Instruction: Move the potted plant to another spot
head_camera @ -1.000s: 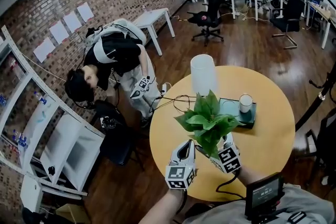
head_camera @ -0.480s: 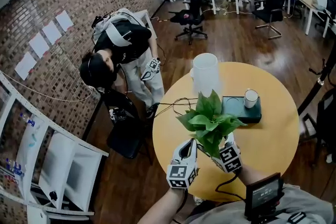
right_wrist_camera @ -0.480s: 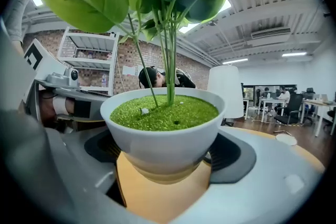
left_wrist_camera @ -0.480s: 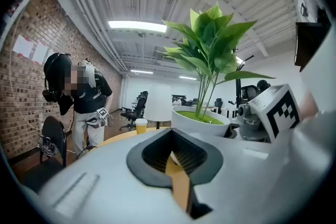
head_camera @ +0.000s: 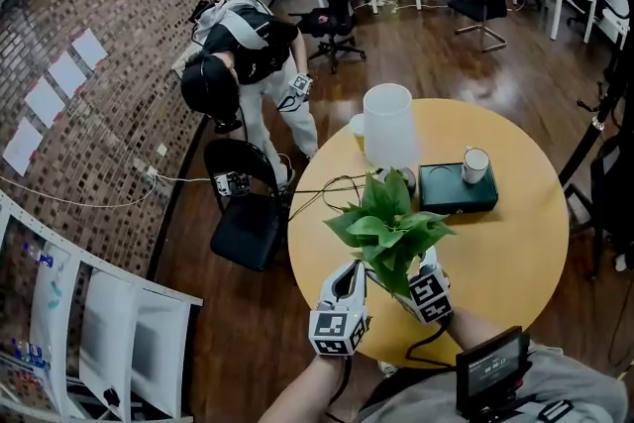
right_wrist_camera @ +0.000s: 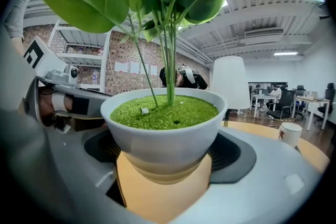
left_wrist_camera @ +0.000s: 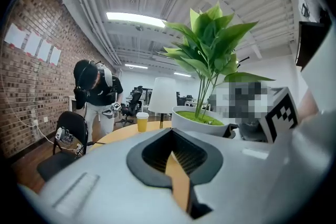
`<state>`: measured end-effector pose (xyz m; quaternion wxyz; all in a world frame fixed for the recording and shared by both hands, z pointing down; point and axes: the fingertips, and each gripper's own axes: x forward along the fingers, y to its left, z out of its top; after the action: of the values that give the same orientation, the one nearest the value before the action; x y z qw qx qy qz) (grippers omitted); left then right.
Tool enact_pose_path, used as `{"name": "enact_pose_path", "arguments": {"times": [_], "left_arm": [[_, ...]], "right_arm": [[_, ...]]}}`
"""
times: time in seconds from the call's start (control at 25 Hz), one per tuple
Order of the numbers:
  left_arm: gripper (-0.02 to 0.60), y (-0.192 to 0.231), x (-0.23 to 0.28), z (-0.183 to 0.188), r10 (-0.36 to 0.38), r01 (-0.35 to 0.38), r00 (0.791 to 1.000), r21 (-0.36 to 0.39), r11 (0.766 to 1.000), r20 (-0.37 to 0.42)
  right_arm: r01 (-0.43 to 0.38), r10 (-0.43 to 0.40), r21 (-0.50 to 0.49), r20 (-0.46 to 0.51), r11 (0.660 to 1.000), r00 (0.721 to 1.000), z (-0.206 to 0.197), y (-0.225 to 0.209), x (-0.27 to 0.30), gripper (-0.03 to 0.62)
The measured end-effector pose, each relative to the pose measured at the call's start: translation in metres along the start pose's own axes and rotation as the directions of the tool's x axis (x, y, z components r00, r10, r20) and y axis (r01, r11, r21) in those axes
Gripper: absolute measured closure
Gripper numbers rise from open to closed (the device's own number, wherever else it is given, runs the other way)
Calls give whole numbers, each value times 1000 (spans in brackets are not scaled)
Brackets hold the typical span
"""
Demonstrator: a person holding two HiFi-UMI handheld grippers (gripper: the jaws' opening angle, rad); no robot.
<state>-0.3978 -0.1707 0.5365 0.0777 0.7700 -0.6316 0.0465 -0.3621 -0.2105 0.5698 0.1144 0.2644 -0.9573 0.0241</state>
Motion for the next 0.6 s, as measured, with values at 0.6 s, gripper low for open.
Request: {"name": "enact_pose_path", "arguments": {"times": [0.6], "left_arm": [[580, 69, -1, -39, 3, -9, 994, -48, 999, -112]], "right_arm": [[4, -1, 35, -72, 999, 997, -40, 11, 86, 89]]}}
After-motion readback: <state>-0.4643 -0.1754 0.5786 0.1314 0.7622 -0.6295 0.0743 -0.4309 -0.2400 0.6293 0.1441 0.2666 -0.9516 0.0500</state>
